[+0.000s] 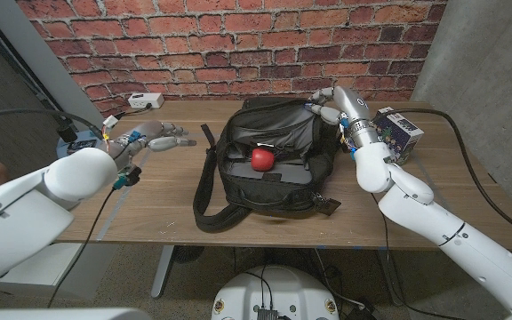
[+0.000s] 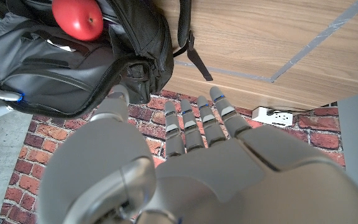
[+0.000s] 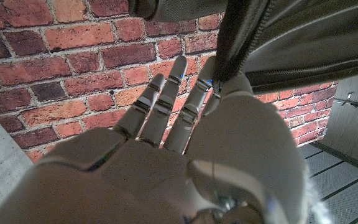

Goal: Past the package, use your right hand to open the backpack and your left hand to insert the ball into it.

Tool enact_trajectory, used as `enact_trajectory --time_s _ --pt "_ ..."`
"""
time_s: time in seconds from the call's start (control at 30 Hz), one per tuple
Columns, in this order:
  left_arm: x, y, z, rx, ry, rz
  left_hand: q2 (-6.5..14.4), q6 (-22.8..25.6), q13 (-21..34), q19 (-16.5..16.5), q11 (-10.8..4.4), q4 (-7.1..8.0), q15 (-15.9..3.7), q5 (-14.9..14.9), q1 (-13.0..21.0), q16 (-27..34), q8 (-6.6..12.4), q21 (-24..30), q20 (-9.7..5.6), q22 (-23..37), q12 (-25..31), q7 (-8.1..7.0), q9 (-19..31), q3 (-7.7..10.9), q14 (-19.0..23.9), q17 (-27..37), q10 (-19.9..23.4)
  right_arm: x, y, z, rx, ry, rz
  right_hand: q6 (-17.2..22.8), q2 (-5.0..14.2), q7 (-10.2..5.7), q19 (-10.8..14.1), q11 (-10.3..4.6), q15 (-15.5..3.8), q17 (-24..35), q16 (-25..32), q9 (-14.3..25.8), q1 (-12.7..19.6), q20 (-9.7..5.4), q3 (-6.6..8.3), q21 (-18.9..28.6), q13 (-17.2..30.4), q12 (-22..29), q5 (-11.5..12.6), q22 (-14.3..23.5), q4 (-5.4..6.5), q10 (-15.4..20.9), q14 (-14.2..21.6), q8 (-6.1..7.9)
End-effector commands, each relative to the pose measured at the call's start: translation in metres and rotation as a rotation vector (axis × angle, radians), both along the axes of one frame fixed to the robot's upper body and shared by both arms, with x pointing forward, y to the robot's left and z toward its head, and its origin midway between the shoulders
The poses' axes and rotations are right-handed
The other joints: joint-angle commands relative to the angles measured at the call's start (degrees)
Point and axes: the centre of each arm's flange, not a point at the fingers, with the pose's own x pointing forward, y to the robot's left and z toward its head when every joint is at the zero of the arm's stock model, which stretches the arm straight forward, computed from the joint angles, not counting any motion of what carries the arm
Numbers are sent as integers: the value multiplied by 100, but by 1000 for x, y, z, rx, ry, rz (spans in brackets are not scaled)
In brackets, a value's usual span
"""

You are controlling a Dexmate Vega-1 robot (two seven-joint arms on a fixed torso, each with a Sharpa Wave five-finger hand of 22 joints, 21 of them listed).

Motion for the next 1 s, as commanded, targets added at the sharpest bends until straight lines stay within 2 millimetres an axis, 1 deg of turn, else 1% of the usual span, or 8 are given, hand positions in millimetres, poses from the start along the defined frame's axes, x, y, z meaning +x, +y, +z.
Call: enact_trajectory --time_s 0.03,0.1,0.2,0.43,0.73,0.83,1.0 --pt "8 6 5 8 -22 8 38 1 -2 25 24 7 22 49 -21 -26 -16 29 -18 -6 -40 5 7 65 2 17 -66 -15 0 -3 -12 88 27 24 30 -20 -39 -15 -737 2 12 29 -49 -288 -10 2 2 -9 -9 17 -11 -23 -33 14" --pt "10 7 5 6 -22 5 38 -31 -8 16 56 6 29 50 -30 -32 -32 25 -21 -7 -53 7 8 67 -7 18 -93 -18 -1 -5 -19 97 25 27 31 -22 -38 -15 -736 3 13 29 -53 -279 -11 3 0 -9 -10 16 -10 -19 -37 16" --pt "13 7 5 6 -20 1 48 -35 -12 1 60 11 51 52 -40 -45 -36 19 -11 -9 -58 9 9 71 -41 20 -101 -23 -2 -7 -36 108 24 23 31 -25 -48 -15 -737 6 18 30 -58 -276 -11 1 -4 -10 -12 16 -10 -14 -39 15" --pt "18 6 7 3 -32 -10 52 17 -16 1 33 10 45 54 -53 -45 -21 19 -13 -10 -53 6 11 75 -36 20 -87 -33 -3 -12 -50 140 10 33 33 -23 -48 -11 -738 8 24 31 -59 -263 -7 3 -2 -11 -14 15 -15 -16 -46 21" --pt "24 6 8 -6 -64 -13 64 61 -19 0 41 11 49 58 -71 -48 -11 19 -16 -13 -54 -6 15 84 -38 21 -91 -39 -7 -17 -43 191 33 42 40 -14 -11 11 -735 7 33 31 -85 -201 -5 18 -36 -23 -23 13 -8 6 -37 27" --pt "26 6 9 -7 -68 -16 68 81 -20 -3 43 12 49 59 -77 -46 -5 18 -16 -13 -54 -6 16 87 -33 21 -93 -40 -8 -18 -30 224 48 40 38 6 -11 28 -741 3 31 31 -78 -181 2 17 -46 -27 -31 12 -18 11 -38 27" --pt "29 6 10 -8 -69 -20 71 101 -21 0 49 12 50 60 -85 -48 -1 19 -20 -14 -51 -4 17 90 -34 21 -86 -45 -9 -23 -35 245 56 22 34 35 -20 36 -709 -11 17 30 -130 -165 -3 12 -50 -40 -67 11 1 -19 -55 22"
